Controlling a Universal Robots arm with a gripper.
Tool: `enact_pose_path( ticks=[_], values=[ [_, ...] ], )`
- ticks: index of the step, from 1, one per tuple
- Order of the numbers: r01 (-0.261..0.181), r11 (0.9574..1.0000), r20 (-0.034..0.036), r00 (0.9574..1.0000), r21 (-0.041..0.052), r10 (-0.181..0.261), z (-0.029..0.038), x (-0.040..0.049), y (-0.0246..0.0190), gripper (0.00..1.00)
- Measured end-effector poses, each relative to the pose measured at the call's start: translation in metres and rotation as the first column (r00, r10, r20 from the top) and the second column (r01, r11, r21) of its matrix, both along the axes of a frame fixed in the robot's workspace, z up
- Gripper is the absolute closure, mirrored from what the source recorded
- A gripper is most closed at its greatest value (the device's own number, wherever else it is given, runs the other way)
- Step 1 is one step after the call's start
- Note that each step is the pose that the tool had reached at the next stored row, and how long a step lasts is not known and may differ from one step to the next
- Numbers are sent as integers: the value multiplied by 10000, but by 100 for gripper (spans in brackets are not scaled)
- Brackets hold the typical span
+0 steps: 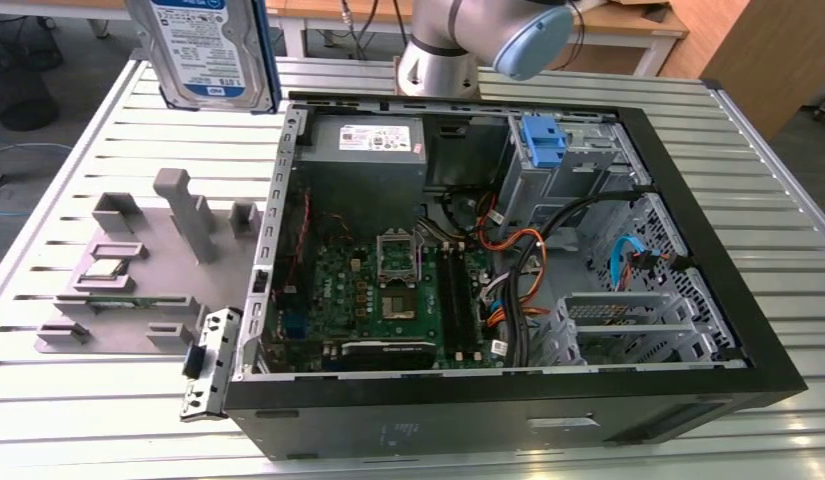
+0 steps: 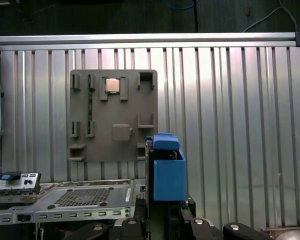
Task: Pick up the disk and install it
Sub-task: 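Pick up the disk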
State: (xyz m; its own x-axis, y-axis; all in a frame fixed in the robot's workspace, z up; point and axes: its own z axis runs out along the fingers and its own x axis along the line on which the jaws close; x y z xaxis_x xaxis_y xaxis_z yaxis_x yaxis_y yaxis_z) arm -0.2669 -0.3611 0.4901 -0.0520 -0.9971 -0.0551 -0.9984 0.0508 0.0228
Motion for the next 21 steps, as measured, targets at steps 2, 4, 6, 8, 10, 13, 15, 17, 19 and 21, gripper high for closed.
enact_pose_path(
  ticks=[2, 4, 6, 8, 10, 13, 15, 17, 19, 21],
  values=[
    [0, 10000, 0, 10000, 0, 0, -1, 21, 0, 65],
    [0, 10000, -1, 10000, 0, 0, -1, 44, 0, 65],
    [0, 10000, 0, 10000, 0, 0, -2, 65, 0, 65],
    [-1, 10000, 0, 10000, 0, 1, -3, 85, 0, 65],
    [0, 10000, 0, 10000, 0, 0, -4, 102, 0, 65],
    [-1, 10000, -1, 10000, 0, 1, -5, 126, 0, 65],
    [-1, 10000, 0, 10000, 0, 1, -6, 141, 0, 65],
    [-1, 10000, 0, 10000, 0, 1, -7, 155, 0, 65],
    [0, 10000, 0, 10000, 0, 0, -8, 170, 0, 65],
    [0, 10000, 0, 10000, 0, 0, -9, 190, 0, 65]
  ],
)
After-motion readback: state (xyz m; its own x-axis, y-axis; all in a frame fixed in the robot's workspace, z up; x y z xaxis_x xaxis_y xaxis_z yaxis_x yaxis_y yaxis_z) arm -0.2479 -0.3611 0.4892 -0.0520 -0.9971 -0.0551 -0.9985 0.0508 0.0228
